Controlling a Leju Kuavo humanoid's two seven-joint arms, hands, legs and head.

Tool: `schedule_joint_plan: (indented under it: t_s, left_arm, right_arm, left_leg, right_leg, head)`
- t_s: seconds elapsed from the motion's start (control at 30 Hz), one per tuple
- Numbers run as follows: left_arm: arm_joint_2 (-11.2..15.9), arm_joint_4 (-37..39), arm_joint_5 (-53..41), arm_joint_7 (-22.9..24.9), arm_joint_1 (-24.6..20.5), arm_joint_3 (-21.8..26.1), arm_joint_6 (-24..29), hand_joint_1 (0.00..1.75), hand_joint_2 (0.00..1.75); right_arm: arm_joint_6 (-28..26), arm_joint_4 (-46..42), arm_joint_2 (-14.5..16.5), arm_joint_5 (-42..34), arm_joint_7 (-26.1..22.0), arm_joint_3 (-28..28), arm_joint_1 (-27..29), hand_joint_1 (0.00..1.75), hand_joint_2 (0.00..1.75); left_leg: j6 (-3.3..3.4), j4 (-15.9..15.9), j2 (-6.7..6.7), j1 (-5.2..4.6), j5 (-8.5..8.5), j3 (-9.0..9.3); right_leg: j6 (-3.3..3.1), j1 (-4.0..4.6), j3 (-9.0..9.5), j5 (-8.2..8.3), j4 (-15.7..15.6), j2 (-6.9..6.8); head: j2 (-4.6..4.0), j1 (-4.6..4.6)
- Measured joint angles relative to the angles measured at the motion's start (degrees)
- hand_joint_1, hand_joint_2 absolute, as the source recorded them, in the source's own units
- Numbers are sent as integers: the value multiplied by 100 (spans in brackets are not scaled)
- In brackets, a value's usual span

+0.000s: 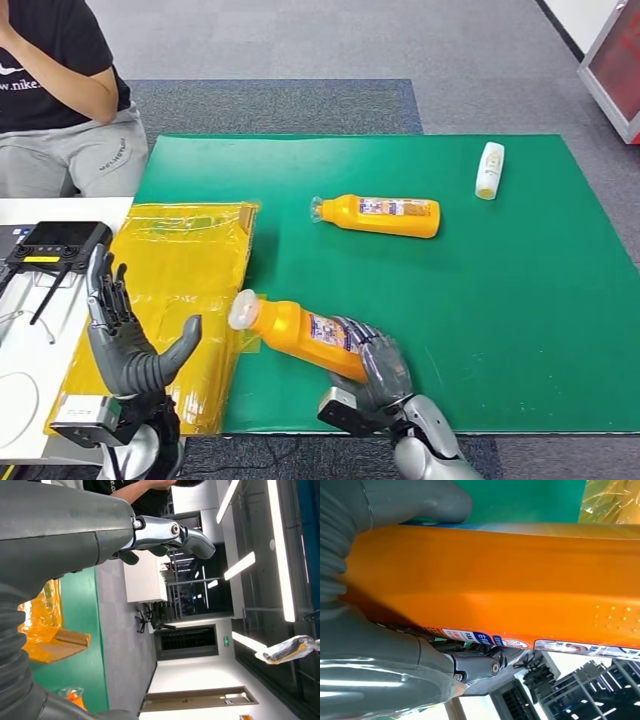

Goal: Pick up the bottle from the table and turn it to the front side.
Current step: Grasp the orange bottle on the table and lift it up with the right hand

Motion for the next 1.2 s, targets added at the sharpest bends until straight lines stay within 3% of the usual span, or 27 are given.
schedule_joint_plan:
  t_s: [0.17,0.37,0.5,0.83,1.2]
  left_arm:
    - [-89,-58,298,0,55,86,-29,0,175]
    - [-394,186,1149,0,138,326,-888,0,175]
    - [-496,668,1192,0,87,286,-1019,0,175]
    - [-397,1522,43,0,-200,-392,-955,0,175]
    - [-283,1743,-137,0,-465,-767,-1357,0,175]
  right_arm:
    - [142,-265,90,-544,-288,-183,258,175,175]
    - [260,-879,240,-1182,-531,-279,619,175,175]
    - [330,-1294,305,-1520,-613,-279,681,175,175]
    - [342,-1616,334,-1567,-700,-222,510,175,175]
    - [109,-1465,370,-1341,-734,-78,272,175,175]
  left_leg:
    - [1,0,-1,0,0,-16]
    - [1,0,0,0,0,-39]
    - [1,0,1,-1,1,-48]
    - [2,0,1,-2,1,-51]
    - [1,0,1,-1,1,-52]
  right_leg:
    - [2,-1,-14,0,0,-1]
    - [1,-1,-39,0,0,-1]
    - [2,-1,-50,0,0,-1]
    - [6,-3,-50,4,1,0]
    - [6,-3,-52,4,2,-1]
  head:
    - [0,-1]
    - [0,-1]
    - [0,-1]
    - [0,-1]
    - [0,-1]
